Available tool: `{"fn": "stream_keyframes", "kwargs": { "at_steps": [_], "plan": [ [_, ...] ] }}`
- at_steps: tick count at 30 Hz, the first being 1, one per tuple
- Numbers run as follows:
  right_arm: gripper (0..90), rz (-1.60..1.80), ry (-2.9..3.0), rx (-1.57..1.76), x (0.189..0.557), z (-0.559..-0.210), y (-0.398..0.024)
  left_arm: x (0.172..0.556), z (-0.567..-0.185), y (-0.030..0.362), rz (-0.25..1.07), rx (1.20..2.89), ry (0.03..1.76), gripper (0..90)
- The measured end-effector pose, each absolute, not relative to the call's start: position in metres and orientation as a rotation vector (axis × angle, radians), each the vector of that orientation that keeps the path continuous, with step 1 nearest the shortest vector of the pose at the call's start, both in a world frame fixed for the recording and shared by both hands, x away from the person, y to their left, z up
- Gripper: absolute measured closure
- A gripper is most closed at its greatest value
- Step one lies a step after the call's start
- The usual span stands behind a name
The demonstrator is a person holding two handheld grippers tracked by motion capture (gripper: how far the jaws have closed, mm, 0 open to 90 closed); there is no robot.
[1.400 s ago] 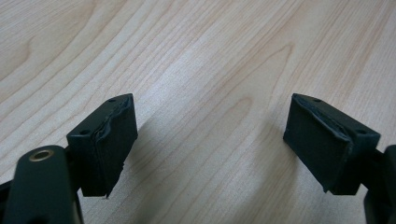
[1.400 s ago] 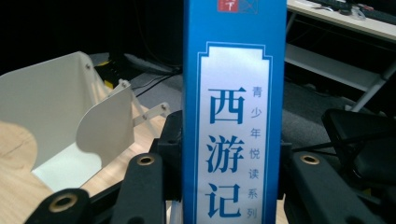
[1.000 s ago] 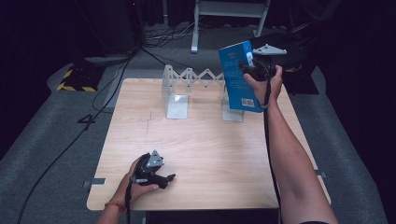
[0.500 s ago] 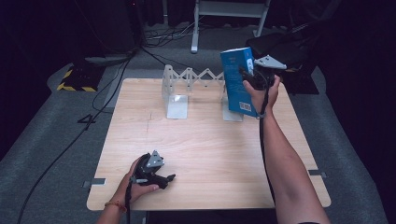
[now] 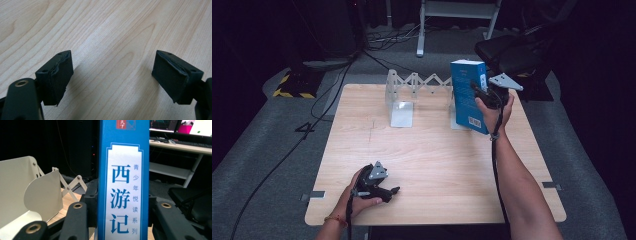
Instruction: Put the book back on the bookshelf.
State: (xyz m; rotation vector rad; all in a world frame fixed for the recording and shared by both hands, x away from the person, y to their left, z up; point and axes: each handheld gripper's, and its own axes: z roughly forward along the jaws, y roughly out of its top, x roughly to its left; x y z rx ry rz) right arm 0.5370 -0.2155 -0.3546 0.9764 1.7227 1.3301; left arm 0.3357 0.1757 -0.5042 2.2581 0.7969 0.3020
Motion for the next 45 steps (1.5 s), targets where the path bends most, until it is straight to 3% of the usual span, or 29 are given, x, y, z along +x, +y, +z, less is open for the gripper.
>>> {"fn": "stream_keyframes", "kwargs": {
  "at_steps": [27, 40, 42, 45],
  "plan": [
    [60.3, 1.332, 1.886, 0.976, 0.449, -0.390, -0.285, 0.337, -0.504, 0.173, 0.292, 2.259, 0.795, 16.6],
    [52.6, 1.220, 2.049, 1.048, 0.452, -0.367, -0.283, 0.337, -0.504, 0.173, 0.294, 2.261, 0.794, 16.5],
    [45.8, 1.189, 2.052, 1.016, 0.452, -0.351, -0.279, 0.337, -0.504, 0.173, 0.292, 2.259, 0.794, 16.5],
    [44.9, 1.154, 2.104, 0.997, 0.454, -0.328, -0.275, 0.337, -0.504, 0.173, 0.294, 2.260, 0.794, 16.5]
  ]
}}
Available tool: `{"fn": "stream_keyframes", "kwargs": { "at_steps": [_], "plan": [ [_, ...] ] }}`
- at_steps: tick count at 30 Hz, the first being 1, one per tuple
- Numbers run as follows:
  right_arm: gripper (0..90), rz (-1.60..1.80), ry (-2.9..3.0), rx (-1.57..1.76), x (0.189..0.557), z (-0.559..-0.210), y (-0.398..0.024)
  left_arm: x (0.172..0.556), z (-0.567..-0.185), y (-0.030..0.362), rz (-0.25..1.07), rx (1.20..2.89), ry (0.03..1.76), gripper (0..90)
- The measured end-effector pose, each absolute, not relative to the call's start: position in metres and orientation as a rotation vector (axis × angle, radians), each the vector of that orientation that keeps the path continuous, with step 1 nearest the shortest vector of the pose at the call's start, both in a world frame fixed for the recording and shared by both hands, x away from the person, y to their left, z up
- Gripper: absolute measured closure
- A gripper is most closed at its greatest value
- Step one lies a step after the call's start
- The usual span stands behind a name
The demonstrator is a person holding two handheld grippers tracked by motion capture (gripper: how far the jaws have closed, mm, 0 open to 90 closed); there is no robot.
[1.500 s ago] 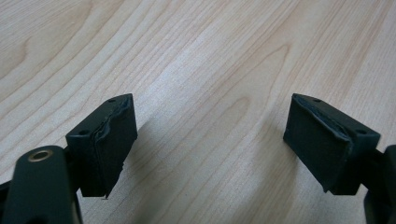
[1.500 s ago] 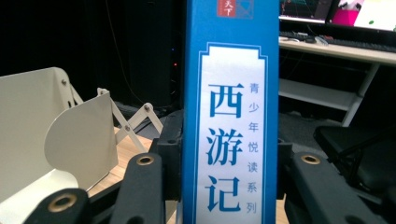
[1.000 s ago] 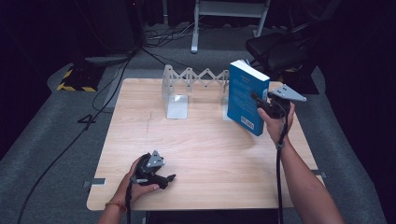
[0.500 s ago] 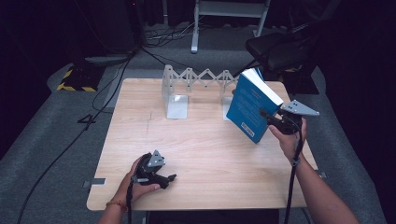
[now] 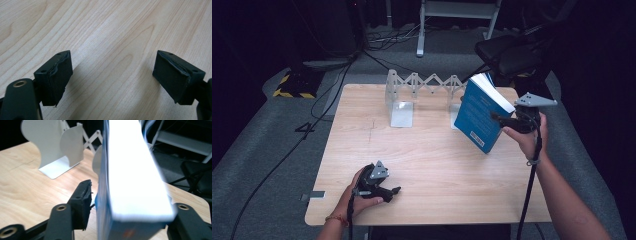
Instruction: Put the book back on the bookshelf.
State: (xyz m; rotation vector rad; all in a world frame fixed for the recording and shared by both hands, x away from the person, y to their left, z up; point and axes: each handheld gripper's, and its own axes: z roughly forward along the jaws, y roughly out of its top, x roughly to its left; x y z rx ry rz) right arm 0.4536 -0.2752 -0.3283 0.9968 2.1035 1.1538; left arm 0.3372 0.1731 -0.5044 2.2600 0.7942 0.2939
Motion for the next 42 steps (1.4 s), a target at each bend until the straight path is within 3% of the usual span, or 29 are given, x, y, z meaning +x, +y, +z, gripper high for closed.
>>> {"fn": "stream_keyframes", "kwargs": {
  "at_steps": [10, 21, 27, 42],
  "plan": [
    [46.0, 0.951, 2.390, 0.983, 0.490, -0.283, -0.262, 0.337, -0.504, 0.173, 0.294, 2.261, 0.794, 16.5],
    [44.1, 0.691, 2.645, 0.930, 0.531, -0.280, -0.241, 0.337, -0.504, 0.174, 0.287, 2.264, 0.784, 16.3],
    [58.8, 0.598, 2.681, 0.952, 0.545, -0.278, -0.231, 0.337, -0.504, 0.173, 0.284, 2.265, 0.783, 16.3],
    [60.8, 0.651, 2.565, 1.063, 0.556, -0.268, -0.218, 0.337, -0.504, 0.174, 0.283, 2.265, 0.774, 16.3]
  ]
}}
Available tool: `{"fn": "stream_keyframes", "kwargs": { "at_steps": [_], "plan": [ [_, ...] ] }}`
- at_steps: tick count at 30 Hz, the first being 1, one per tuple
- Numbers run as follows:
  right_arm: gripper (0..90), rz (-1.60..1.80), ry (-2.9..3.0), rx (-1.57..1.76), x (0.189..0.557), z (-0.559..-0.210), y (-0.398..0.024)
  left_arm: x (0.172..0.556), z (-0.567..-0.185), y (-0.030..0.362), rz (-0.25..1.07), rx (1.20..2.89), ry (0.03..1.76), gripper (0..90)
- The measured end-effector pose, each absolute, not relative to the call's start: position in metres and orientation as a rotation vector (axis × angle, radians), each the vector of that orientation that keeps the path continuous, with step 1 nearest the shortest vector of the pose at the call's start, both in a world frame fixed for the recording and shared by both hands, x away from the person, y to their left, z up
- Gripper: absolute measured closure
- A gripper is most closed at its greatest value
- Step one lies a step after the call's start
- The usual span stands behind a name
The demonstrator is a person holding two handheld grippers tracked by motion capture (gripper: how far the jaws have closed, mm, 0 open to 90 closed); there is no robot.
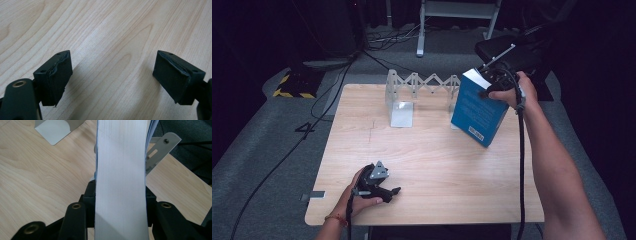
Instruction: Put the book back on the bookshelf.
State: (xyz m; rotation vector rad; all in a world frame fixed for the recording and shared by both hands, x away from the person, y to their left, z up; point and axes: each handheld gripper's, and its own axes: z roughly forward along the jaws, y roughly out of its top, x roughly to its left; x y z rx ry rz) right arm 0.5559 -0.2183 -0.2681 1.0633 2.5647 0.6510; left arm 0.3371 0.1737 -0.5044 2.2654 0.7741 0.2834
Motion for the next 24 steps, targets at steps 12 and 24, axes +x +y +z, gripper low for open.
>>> {"fn": "stream_keyframes", "kwargs": {
  "at_steps": [12, 24],
  "plan": [
    [60.5, 0.627, 2.382, 1.252, 0.585, -0.269, -0.185, 0.335, -0.504, 0.174, 0.273, 2.274, 0.754, 16.5],
    [60.3, 0.658, 2.221, 1.486, 0.604, -0.276, -0.188, 0.334, -0.504, 0.175, 0.277, 2.277, 0.738, 16.5]
  ]
}}
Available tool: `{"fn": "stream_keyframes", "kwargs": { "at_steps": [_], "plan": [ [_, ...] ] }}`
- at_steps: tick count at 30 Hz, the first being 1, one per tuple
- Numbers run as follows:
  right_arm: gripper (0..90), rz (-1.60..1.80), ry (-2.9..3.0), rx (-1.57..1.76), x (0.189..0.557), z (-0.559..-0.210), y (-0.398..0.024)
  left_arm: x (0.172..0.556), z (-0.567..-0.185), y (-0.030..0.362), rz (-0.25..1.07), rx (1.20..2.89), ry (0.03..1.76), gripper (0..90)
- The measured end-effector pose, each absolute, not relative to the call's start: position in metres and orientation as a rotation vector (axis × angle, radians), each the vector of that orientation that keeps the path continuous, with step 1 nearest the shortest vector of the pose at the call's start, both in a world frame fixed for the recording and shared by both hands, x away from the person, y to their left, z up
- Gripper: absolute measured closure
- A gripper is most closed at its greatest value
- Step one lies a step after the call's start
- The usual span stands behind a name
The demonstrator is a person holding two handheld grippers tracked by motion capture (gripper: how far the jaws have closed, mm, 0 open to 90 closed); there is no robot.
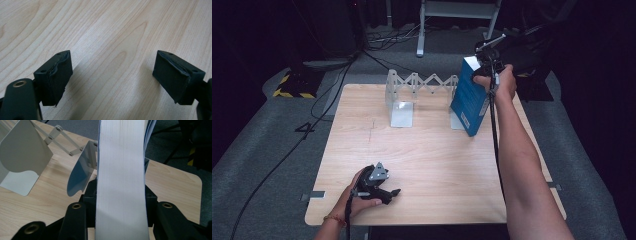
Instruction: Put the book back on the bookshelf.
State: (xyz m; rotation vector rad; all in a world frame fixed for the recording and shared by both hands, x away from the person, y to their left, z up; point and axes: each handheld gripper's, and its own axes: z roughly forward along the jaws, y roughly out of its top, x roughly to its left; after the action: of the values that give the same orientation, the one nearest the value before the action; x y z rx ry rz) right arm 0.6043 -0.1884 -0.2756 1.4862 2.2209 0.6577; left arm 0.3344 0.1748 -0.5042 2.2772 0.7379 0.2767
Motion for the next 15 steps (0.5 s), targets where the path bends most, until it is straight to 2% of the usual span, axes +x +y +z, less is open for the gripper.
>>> {"fn": "stream_keyframes", "kwargs": {
  "at_steps": [15],
  "plan": [
    [58.7, 0.743, 2.209, 1.448, 0.593, -0.286, -0.200, 0.334, -0.504, 0.175, 0.269, 2.280, 0.737, 16.4]
  ]
}}
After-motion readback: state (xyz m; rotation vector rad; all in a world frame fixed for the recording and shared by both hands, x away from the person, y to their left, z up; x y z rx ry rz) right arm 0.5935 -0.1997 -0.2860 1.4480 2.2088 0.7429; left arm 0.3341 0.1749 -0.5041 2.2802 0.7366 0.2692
